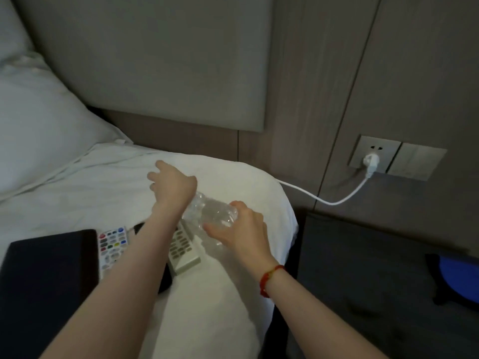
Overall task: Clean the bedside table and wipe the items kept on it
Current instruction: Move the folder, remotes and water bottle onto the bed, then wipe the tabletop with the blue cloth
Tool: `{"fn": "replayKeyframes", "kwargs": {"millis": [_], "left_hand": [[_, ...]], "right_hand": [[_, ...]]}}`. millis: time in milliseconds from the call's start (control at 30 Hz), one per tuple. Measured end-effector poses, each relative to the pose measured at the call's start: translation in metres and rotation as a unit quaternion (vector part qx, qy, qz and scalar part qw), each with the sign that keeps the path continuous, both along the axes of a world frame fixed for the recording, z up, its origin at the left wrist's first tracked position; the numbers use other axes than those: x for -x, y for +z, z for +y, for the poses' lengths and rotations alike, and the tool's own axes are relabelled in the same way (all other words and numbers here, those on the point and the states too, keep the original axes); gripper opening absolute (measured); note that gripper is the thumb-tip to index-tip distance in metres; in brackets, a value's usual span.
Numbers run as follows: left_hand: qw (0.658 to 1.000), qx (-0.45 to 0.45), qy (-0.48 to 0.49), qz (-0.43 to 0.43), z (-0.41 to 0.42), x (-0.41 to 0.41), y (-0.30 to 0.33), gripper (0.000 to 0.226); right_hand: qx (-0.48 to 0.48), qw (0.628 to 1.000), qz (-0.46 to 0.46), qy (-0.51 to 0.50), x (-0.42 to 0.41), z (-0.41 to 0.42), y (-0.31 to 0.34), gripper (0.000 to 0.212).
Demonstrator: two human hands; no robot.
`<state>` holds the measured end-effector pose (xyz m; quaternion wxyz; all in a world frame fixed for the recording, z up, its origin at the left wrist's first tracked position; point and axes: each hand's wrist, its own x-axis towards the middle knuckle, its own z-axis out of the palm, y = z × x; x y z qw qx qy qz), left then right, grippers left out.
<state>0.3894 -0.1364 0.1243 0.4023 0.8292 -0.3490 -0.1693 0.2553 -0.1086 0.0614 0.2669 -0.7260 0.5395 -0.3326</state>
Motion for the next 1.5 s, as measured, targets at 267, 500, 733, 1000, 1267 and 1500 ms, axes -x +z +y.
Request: {"fn": "replayKeyframes", "kwargs": {"millis": [267,500,733,1000,1267,1500], "left_hand": [[0.972,-0.099,-0.086,-0.193,0.001,0.01,-0.033,0.034],[0.974,0.026,-0.17,-0.148,-0.008,0.083,-0.029,0.037],[0.94,0.064,-0.334,-0.027,-0.027,0.219,-0.061,0.03],[0.847,-0.02,-0.531,-0.023,-0.038,0.37,-0.116,0.041],[0.729,-0.105,-0.664,-0.129,-0.042,0.447,-0.168,0.056],[0.663,-0.093,-0.656,-0.348,-0.042,0.465,-0.195,0.06]], "right_hand": [[0.049,0.981,0.184,0.038,0.007,0.002,-0.012,0.064],[0.014,1.0,0.007,0.024,0.049,0.001,-0.023,0.043],[-0.04,0.984,0.035,-0.169,0.193,-0.016,-0.068,0.027],[-0.11,0.935,0.055,-0.331,0.345,-0.035,-0.097,0.023],[-0.167,0.912,0.116,-0.357,0.422,-0.032,-0.135,0.035],[-0.08,0.924,0.249,-0.278,0.436,-0.02,-0.151,0.035]]}}
